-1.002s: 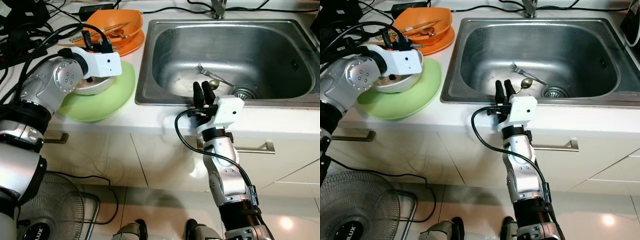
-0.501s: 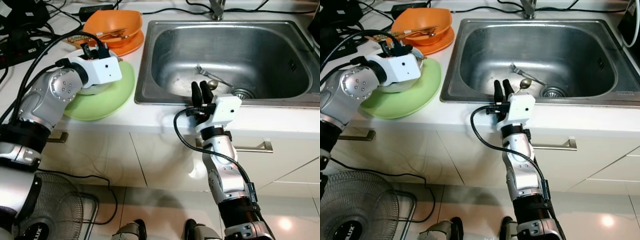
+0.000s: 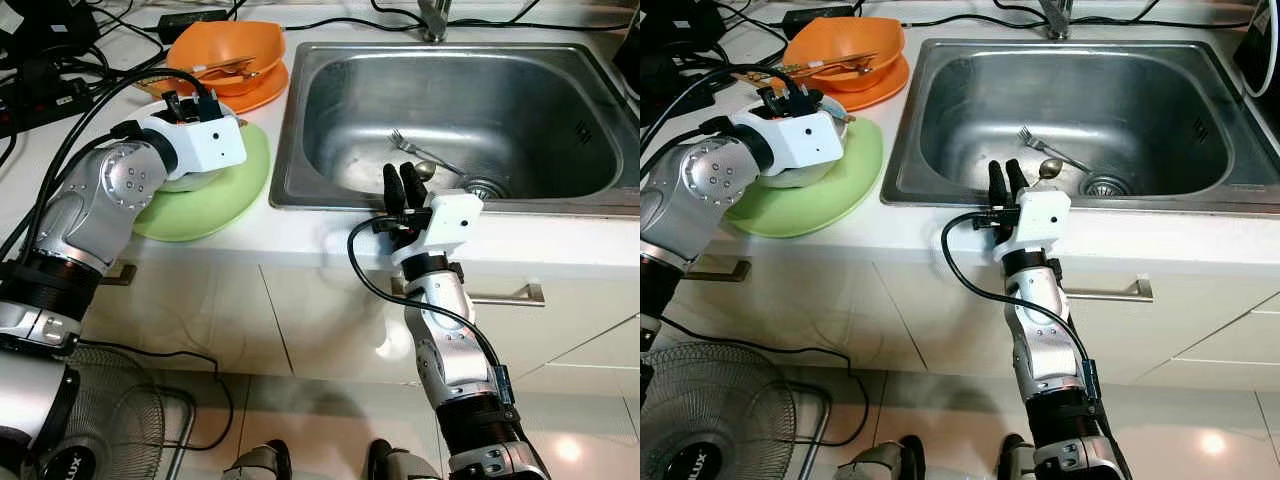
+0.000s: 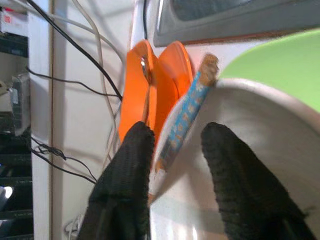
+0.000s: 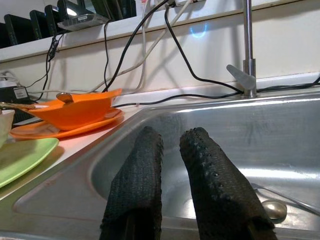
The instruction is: Kitchen organization
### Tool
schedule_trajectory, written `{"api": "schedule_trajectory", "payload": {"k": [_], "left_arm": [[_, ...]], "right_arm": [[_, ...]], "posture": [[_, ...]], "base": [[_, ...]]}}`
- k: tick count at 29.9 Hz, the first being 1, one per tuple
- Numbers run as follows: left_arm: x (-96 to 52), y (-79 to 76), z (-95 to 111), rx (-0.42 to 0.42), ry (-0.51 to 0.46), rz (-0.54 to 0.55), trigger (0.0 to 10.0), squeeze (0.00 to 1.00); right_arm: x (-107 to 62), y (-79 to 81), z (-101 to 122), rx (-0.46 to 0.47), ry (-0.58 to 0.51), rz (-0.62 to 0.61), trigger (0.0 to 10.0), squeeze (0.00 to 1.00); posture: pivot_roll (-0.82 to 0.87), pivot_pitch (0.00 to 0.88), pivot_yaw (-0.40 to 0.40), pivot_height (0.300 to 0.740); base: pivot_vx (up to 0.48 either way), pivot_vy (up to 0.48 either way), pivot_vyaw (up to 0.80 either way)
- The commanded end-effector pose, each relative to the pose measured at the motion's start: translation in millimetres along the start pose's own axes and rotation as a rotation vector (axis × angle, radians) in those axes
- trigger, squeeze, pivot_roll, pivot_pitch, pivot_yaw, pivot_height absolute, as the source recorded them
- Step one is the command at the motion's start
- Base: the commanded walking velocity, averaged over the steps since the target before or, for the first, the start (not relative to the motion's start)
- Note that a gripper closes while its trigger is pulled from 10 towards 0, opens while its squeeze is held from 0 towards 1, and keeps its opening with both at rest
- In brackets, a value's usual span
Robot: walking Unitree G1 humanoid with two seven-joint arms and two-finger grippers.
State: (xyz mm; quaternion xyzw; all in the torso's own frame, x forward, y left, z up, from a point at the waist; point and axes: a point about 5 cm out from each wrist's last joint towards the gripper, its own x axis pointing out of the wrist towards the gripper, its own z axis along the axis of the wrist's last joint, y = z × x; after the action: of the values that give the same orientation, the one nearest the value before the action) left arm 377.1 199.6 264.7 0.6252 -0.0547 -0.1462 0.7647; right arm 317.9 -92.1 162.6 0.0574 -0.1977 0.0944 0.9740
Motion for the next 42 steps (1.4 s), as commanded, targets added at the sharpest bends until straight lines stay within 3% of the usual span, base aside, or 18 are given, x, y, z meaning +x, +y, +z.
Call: {"api": "schedule_trajectory", "payload": {"k": [1,11,12,13,20,30,42], "left_arm": [[-4.9,0.0,-6.8,0.003,0.028,-0.013,10.0,1.00],[-4.2,-4.4,-8.1,0.018,0.053,-0.032,10.0,1.00],[-3.9,-4.0,-8.2,0.029,0.056,-0.028,10.0,0.11],[-3.3,-2.7,-8.5,0.043,0.063,-0.019,10.0,0.00],[-2.1,1.1,-8.1,0.059,0.070,-0.011,10.0,0.00],[6.8,18.6,-7.8,0.093,0.067,-0.031,10.0,0.00],[20.0,22.1,-2.0,0.124,0.043,-0.067,10.0,0.00]], "right_arm": [[-13.2,-9.8,-26.8,0.024,0.145,-0.046,10.0,0.00],[-12.4,-10.2,-26.2,0.023,0.142,-0.042,10.0,0.00],[-12.2,-10.4,-26.1,0.022,0.141,-0.041,10.0,0.00],[-11.7,-10.4,-25.8,0.021,0.140,-0.040,10.0,0.00],[-11.1,-10.9,-25.1,0.018,0.136,-0.038,10.0,0.00],[-8.9,-10.9,-23.7,0.015,0.131,-0.030,10.0,0.00],[-13.7,-11.7,-23.6,0.014,0.132,-0.039,10.0,0.00]], "posture": [[0.10,0.164,0.058,0.740],[0.09,0.163,0.054,0.740],[0.09,0.163,0.053,0.740],[0.09,0.162,0.053,0.740],[0.09,0.162,0.053,0.740],[0.09,0.159,0.053,0.740],[0.08,0.177,0.067,0.740]], "base": [[0.000,0.000,0.00],[0.000,0.000,0.00],[0.000,0.000,0.00],[0.000,0.000,0.00],[0.000,0.000,0.00],[0.000,0.000,0.00],[0.000,0.000,0.00]]}}
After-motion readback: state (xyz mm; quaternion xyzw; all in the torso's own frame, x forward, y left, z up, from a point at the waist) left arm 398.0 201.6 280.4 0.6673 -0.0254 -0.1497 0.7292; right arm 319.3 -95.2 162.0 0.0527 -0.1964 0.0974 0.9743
